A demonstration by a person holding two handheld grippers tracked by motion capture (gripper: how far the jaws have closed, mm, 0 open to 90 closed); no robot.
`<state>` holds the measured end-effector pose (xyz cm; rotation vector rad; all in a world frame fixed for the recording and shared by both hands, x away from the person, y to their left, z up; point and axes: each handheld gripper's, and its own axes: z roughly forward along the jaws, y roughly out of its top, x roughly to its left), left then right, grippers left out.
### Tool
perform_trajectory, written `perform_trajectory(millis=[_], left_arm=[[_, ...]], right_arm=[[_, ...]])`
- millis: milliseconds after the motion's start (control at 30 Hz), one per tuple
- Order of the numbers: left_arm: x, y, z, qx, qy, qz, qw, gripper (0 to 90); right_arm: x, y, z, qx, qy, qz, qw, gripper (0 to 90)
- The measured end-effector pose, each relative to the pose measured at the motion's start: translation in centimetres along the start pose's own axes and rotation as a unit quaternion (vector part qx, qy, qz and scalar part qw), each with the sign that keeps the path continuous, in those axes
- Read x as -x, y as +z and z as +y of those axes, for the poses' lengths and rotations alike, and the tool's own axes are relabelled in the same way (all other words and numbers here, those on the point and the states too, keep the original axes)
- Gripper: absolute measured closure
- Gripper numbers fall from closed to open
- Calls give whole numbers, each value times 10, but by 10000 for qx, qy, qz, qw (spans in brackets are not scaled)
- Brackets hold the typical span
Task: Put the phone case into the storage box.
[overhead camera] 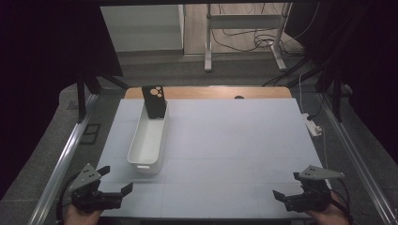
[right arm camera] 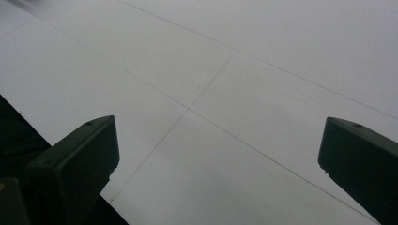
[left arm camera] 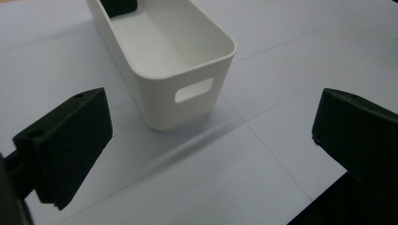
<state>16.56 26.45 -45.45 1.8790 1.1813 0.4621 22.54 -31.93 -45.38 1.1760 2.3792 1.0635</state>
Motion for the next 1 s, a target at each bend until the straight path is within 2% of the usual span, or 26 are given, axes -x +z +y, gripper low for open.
perform_trajectory(millis=[333, 533, 800, 1000], left_arm=[[0, -1, -8, -110, -51, 49, 9999, 0], [-1, 2, -13, -273, -64, 75, 9996, 0], [0, 4, -13, -379, -59, 160, 9991, 3], [0, 5, -13, -381, -86, 145, 9991, 6]], right_arm=[[0, 0, 0, -20, -2, 3, 10000, 0], [0, 0, 0, -26, -12, 6, 10000, 0], [0, 0, 0, -18, -16, 8, 10000, 0], [0, 0, 0, -26, -22, 6, 10000, 0]])
